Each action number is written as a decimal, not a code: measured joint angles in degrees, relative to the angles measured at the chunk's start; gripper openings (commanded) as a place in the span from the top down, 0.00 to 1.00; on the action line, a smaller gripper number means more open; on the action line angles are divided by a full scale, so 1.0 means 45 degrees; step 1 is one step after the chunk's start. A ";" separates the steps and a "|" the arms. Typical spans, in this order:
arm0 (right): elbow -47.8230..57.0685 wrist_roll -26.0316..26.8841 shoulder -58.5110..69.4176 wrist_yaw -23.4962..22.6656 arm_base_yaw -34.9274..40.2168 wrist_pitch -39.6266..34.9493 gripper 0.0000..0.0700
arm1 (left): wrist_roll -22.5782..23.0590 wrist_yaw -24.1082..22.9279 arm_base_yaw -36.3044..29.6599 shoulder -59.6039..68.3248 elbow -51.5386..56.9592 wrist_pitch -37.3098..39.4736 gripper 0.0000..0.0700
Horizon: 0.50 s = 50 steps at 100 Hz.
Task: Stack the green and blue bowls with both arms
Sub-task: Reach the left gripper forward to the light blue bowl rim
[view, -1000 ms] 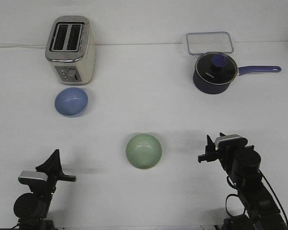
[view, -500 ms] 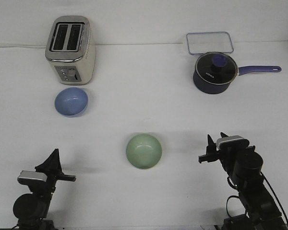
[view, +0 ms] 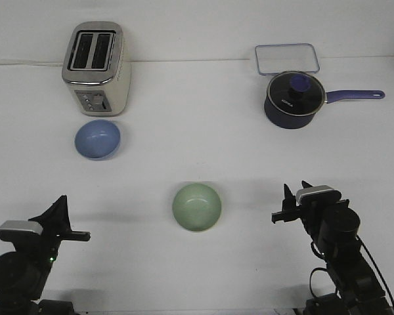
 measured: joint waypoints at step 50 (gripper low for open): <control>0.0000 0.0000 0.0000 0.0000 0.0000 0.0199 0.54 | 0.0117 -0.0005 -0.0005 0.7504 0.6037 -0.6154 0.98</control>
